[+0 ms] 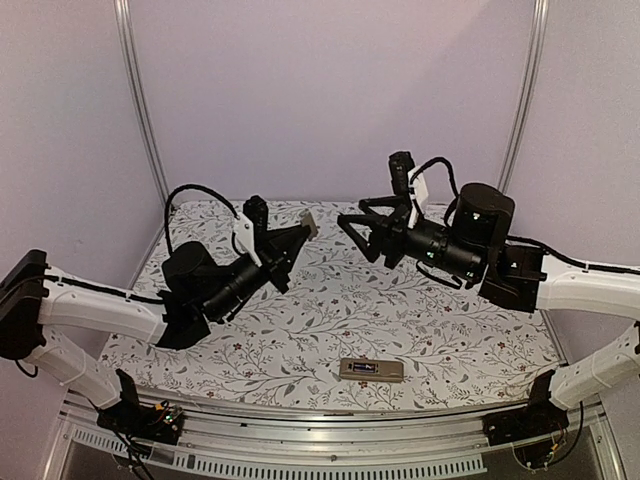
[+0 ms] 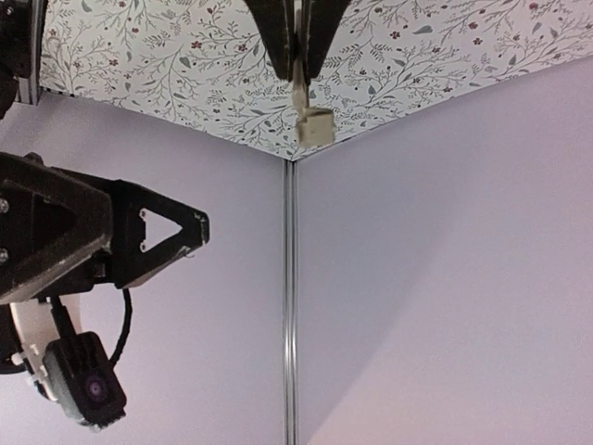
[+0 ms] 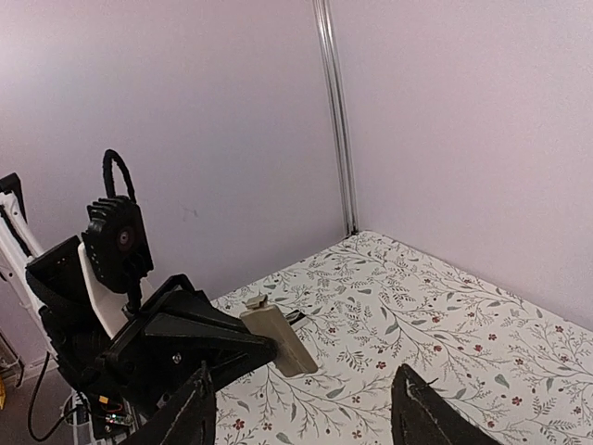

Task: Load the batteries into the remote control
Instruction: Pass from the left arm to the right

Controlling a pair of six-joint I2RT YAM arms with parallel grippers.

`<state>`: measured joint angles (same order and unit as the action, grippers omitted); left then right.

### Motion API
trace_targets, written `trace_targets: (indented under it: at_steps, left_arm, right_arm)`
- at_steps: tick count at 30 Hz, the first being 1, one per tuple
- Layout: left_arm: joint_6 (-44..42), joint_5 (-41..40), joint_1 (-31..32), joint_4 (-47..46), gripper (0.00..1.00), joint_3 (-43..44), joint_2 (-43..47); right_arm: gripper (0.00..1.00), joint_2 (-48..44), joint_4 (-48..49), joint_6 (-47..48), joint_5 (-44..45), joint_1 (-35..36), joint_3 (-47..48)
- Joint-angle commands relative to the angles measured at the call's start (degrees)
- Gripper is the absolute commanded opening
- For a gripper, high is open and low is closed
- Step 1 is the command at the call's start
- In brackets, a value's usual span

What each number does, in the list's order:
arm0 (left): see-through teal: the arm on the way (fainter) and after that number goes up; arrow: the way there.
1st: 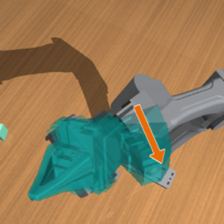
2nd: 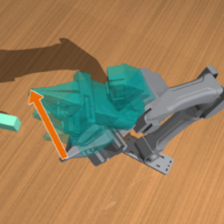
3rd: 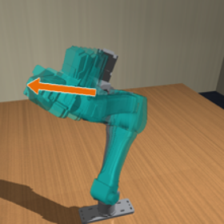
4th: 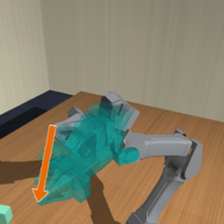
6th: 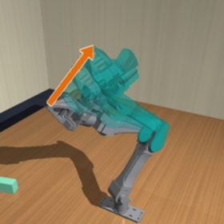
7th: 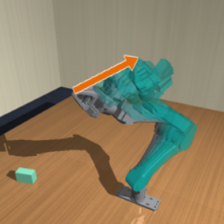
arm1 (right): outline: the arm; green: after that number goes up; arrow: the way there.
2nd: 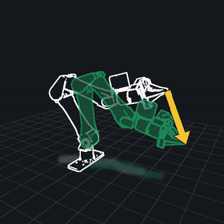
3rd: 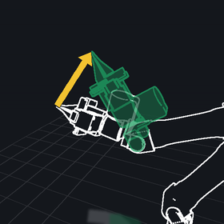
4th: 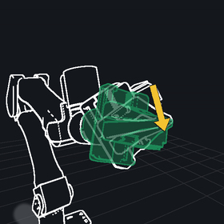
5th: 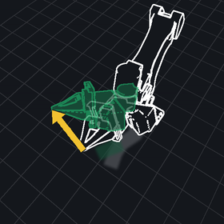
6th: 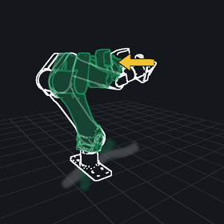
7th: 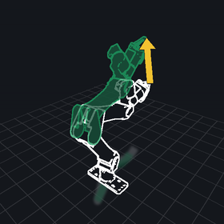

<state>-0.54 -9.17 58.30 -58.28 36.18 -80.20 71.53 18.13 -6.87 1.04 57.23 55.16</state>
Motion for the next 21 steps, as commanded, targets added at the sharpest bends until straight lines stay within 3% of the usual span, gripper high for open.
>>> trace_targets:
  at_steps: [1, 6, 12, 21]
  left_arm:
    - [10.37, -1.07, -2.42, -4.15, 0.00, 0.08, -0.30]
    - [27.70, 6.24, -8.42, -6.70, 0.00, -1.92, 0.63]
    - [31.94, 8.36, -9.01, -10.46, 0.00, -2.15, -1.76]
    - [34.01, 11.07, -9.70, -11.26, 0.00, -2.01, -2.87]
  right_arm:
    - [0.63, 4.98, 1.19, -1.96, 5.10, 0.91, 2.46]
    - [0.65, 8.11, 0.63, 13.85, 5.57, 1.37, 0.97]
    - [0.67, 13.79, 5.16, 21.15, 5.83, 1.85, 5.94]
    - [0.66, 20.80, 8.53, 24.45, 2.44, 1.84, 10.80]
